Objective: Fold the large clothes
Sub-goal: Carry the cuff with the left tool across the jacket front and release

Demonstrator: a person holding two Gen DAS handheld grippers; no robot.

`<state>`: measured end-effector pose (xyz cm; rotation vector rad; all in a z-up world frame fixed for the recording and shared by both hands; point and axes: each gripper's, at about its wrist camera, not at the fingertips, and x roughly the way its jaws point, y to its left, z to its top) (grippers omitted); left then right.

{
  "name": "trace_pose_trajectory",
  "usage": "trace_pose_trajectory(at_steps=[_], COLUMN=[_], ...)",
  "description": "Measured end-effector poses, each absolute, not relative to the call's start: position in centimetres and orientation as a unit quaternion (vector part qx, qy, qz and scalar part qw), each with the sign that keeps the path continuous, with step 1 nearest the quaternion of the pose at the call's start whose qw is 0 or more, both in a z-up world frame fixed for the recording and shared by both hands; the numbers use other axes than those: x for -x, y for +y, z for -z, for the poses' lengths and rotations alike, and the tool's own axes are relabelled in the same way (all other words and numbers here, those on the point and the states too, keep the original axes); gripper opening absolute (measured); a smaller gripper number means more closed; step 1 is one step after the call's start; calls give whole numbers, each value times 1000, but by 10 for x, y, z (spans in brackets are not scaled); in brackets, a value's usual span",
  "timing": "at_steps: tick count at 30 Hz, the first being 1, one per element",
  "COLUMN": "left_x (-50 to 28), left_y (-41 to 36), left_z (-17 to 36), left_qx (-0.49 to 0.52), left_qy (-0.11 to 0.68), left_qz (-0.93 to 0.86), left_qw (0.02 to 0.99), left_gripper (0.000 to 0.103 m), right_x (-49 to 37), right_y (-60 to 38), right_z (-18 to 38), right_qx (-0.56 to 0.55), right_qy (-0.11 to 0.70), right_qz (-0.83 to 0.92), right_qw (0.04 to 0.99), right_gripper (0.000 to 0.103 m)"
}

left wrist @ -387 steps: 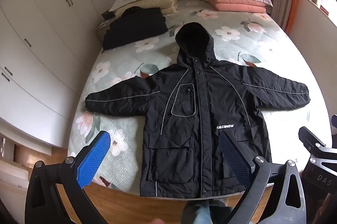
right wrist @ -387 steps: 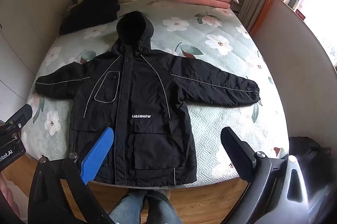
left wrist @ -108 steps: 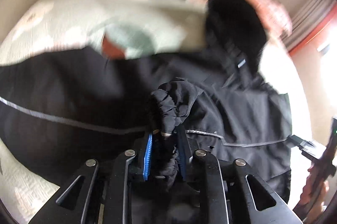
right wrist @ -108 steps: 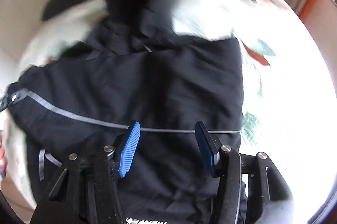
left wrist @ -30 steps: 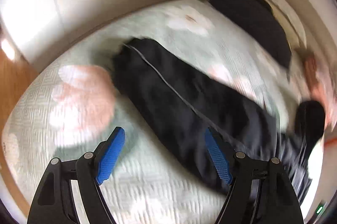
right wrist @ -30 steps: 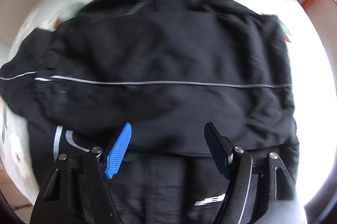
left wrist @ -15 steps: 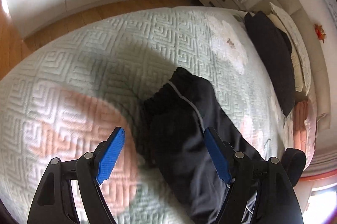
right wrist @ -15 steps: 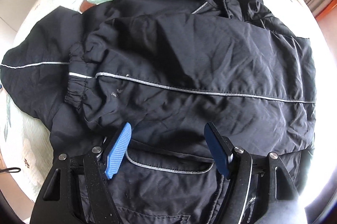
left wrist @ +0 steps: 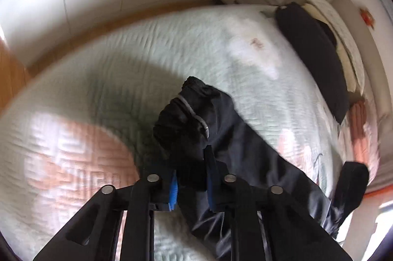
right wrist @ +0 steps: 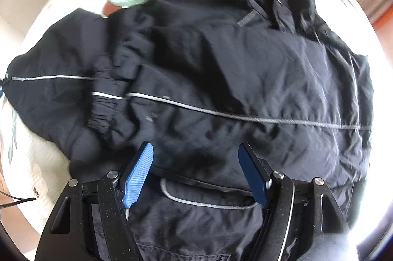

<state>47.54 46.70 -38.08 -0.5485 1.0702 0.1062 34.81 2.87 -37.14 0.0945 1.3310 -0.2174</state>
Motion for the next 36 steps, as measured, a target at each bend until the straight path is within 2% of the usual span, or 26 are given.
trace_pose_trajectory(at_steps=[4, 8, 9, 11, 12, 16, 21, 25, 28, 33, 36], left_x=[-447, -425, -422, -418, -415, -402, -388, -371, -352, -322, -303], left_y=[466, 480, 481, 482, 483, 477, 442, 391, 320, 189, 114], left_z=[340, 342, 349, 359, 361, 350, 304, 262, 244, 253, 261], left_qx=[258, 261, 255, 254, 256, 248, 197, 158, 128, 46, 22], left_qy=[464, 474, 483, 494, 494, 480, 455, 426, 421, 442, 451], left_qz=[-54, -73, -78, -83, -86, -85, -60, -18, 43, 130, 188], left_qw=[846, 838, 834, 827, 826, 837, 866, 891, 897, 887, 872], left_gripper=[14, 15, 15, 15, 15, 15, 14, 14, 14, 14, 14], right_x=[-371, -401, -409, -424, -427, -428, -424, -396, -361, -303, -279], right_y=[52, 72, 74, 78, 80, 85, 70, 46, 21, -27, -67], right_z=[365, 375, 384, 416, 426, 427, 411, 372, 356, 348, 351], right_qx=[-53, -64, -61, -47, -40, -24, -59, -104, -129, -103, -123], right_qy=[591, 574, 580, 615, 616, 600, 608, 580, 575, 580, 593], right_qz=[70, 54, 59, 68, 70, 71, 36, 17, 16, 39, 54], right_qw=[802, 815, 810, 784, 783, 797, 791, 808, 808, 807, 794], right_gripper=[74, 61, 61, 61, 66, 68, 69, 68, 69, 69, 69])
